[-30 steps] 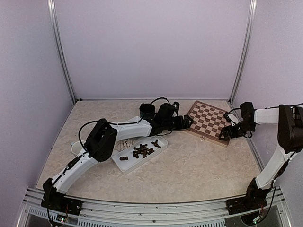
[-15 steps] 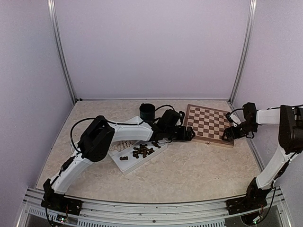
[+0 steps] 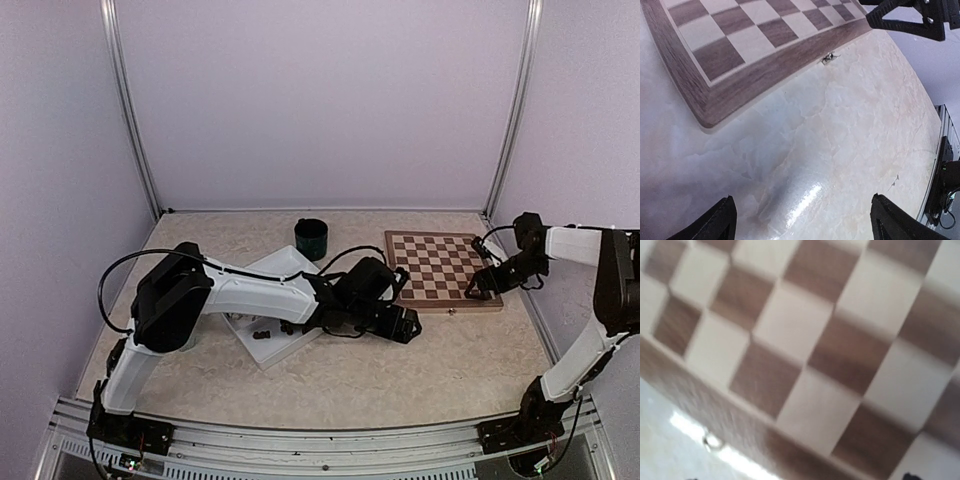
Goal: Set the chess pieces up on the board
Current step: Move the chessboard to the center of the board.
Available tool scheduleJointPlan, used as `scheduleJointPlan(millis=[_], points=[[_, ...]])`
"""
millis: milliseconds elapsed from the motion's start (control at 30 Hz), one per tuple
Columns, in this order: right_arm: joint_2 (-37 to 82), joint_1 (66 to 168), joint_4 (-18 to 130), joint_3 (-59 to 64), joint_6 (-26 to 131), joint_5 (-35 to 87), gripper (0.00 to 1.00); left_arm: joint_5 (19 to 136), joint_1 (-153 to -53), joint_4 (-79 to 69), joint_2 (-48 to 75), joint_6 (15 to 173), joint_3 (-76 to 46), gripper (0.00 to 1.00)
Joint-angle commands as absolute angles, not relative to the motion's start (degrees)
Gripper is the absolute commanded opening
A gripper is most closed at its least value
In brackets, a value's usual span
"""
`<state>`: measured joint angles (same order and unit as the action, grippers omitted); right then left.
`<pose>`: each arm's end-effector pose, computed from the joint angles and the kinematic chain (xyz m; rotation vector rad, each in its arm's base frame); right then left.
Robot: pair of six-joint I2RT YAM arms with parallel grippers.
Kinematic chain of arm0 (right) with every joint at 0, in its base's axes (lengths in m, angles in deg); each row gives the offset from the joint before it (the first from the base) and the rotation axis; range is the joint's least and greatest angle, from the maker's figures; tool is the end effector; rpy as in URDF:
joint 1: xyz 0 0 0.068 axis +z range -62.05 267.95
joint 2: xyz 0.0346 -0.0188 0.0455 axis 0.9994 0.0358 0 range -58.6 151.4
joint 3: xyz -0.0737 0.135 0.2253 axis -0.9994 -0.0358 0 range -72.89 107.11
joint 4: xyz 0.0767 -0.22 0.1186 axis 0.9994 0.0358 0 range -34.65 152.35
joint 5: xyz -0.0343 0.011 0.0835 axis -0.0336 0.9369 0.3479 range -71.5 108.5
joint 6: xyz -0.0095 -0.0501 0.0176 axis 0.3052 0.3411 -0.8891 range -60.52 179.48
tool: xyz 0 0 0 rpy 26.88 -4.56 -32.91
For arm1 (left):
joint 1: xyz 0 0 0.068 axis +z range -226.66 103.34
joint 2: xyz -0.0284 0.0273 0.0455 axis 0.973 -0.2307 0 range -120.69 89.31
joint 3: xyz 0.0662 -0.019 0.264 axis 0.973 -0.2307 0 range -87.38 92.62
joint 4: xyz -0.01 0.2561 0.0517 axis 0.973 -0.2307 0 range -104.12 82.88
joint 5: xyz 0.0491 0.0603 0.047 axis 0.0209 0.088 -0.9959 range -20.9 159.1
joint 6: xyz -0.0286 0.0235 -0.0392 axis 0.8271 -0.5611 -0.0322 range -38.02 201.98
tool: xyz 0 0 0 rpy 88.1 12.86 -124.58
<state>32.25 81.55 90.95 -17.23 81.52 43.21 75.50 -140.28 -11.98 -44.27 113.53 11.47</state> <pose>0.2936 -0.0179 0.1848 -0.4629 2.6397 0.4575 0.2284 -0.4691 0.1448 0.7416 2.3466 -0.9474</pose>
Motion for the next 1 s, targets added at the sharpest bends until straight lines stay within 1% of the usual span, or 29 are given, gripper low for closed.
scheduleJointPlan(millis=[0, 167, 300, 467, 700, 800, 900, 967], points=[[32.2, 82.0, 89.9, -8.4, 79.6, 46.7, 0.87, 69.4, -138.9, -13.7, -35.4, 106.1, 10.0, 0.92], [42.2, 82.1, 81.2, 2.5, 71.7, 48.7, 0.84, 67.9, -138.7, -14.1, -27.7, 102.0, 6.1, 0.93], [52.6, 82.7, 78.7, 13.9, 65.8, 49.5, 0.83, 67.7, -139.1, -14.2, -22.2, 101.6, 1.6, 0.93], [66.2, 83.5, 81.3, 30.3, 61.0, 49.1, 0.86, 66.6, -140.2, -11.2, -16.5, 101.9, -6.2, 0.94], [86.2, 84.0, 88.9, 56.1, 57.3, 48.1, 0.87, 67.2, -140.8, -12.7, -17.0, 101.6, -8.0, 0.95], [89.7, 85.0, 91.7, 59.4, 58.7, 46.1, 0.87, 68.0, -140.9, -13.5, -18.3, 101.3, -7.1, 0.95], [90.3, 85.4, 93.7, 58.3, 58.9, 48.1, 0.86, 68.7, -140.9, -13.9, -19.5, 100.9, -6.2, 0.95], [92.0, 85.5, 99.5, 60.5, 61.9, 50.3, 0.84, 68.8, -140.9, -14.9, -19.6, 99.3, -5.4, 0.95]])
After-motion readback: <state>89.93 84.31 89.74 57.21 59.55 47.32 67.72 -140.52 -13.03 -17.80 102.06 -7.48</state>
